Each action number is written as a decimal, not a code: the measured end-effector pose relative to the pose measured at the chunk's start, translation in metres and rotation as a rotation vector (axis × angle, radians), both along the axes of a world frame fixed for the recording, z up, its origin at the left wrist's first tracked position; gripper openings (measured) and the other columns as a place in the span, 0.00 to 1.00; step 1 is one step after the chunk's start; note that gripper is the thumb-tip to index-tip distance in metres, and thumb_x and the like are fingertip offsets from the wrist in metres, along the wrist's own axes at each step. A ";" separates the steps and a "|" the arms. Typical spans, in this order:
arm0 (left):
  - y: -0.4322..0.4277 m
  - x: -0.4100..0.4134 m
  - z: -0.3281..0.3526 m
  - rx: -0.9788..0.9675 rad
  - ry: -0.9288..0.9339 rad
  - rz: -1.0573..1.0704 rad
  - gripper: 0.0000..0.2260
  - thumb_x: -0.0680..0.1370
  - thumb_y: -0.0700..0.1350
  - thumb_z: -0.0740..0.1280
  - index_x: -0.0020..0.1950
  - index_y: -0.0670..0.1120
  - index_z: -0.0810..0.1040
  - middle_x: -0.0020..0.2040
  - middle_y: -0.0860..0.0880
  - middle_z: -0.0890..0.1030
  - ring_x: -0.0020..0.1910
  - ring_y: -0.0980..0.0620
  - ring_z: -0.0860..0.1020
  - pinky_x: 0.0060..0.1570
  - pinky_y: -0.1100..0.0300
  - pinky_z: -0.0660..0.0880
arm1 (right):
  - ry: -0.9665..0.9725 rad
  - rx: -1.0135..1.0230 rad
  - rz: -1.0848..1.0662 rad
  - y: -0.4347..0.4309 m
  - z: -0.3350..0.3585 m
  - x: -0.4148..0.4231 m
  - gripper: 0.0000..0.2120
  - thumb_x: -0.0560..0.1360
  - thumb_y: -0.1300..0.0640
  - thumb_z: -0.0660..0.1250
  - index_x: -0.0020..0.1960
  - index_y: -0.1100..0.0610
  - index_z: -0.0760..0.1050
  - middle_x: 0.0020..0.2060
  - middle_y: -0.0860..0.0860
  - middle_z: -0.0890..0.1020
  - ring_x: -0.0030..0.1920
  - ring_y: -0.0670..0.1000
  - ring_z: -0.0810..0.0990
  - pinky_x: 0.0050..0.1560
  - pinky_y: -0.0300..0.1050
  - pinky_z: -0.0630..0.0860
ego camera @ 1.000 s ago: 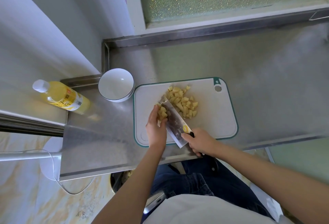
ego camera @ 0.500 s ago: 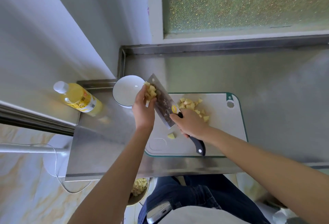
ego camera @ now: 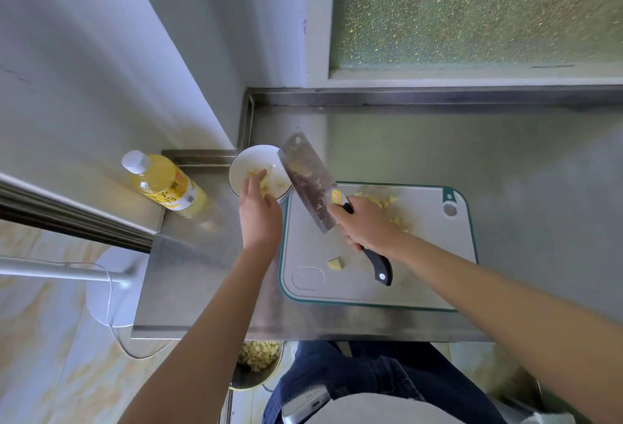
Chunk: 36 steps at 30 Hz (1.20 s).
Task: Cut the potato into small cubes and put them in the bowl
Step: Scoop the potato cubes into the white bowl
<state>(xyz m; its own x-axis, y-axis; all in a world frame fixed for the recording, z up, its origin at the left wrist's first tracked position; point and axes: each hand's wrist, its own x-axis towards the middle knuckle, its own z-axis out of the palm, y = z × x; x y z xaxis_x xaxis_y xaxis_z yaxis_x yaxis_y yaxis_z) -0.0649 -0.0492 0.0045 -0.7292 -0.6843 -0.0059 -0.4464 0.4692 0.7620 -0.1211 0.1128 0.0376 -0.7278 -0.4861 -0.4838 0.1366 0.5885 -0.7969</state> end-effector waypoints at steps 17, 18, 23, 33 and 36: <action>0.106 0.039 -0.061 0.106 -0.216 -0.451 0.25 0.80 0.42 0.60 0.75 0.43 0.55 0.77 0.48 0.53 0.76 0.52 0.49 0.73 0.60 0.51 | 0.077 0.165 -0.487 0.151 -0.043 0.029 0.17 0.80 0.52 0.58 0.33 0.55 0.63 0.26 0.53 0.68 0.24 0.53 0.66 0.27 0.44 0.66; 0.110 0.037 -0.062 0.119 -0.212 -0.453 0.26 0.80 0.43 0.60 0.76 0.43 0.53 0.77 0.48 0.51 0.76 0.52 0.48 0.73 0.61 0.50 | 0.047 0.167 -0.503 0.154 -0.046 0.030 0.17 0.80 0.52 0.58 0.34 0.55 0.63 0.26 0.54 0.68 0.24 0.53 0.66 0.27 0.44 0.65; 0.120 0.018 -0.062 0.172 -0.191 -0.449 0.28 0.80 0.46 0.59 0.76 0.44 0.50 0.77 0.48 0.51 0.76 0.52 0.47 0.73 0.62 0.46 | -0.053 0.211 -0.419 0.157 -0.055 0.039 0.17 0.79 0.50 0.59 0.35 0.57 0.65 0.24 0.53 0.69 0.23 0.53 0.68 0.32 0.48 0.70; 0.141 -0.002 -0.059 0.351 -0.119 -0.421 0.24 0.82 0.46 0.55 0.77 0.46 0.51 0.77 0.50 0.52 0.76 0.52 0.52 0.75 0.54 0.53 | -0.037 0.215 -0.227 0.118 -0.051 0.050 0.13 0.80 0.51 0.56 0.47 0.59 0.72 0.32 0.51 0.74 0.26 0.45 0.71 0.31 0.42 0.71; 0.146 -0.005 -0.059 0.366 -0.111 -0.382 0.23 0.82 0.45 0.52 0.77 0.46 0.51 0.77 0.50 0.51 0.76 0.51 0.50 0.75 0.53 0.51 | -0.144 0.140 -0.271 0.112 -0.054 0.052 0.11 0.80 0.53 0.56 0.43 0.58 0.69 0.29 0.53 0.72 0.19 0.46 0.70 0.23 0.40 0.70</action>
<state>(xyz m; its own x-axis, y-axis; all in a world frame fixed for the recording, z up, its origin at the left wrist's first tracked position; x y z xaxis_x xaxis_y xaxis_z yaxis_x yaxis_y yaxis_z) -0.0694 0.0971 -0.0546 -0.9072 -0.3087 -0.2858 -0.3832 0.3264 0.8640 -0.0693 0.2247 -0.0160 -0.7406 -0.2062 -0.6395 0.4084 0.6177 -0.6721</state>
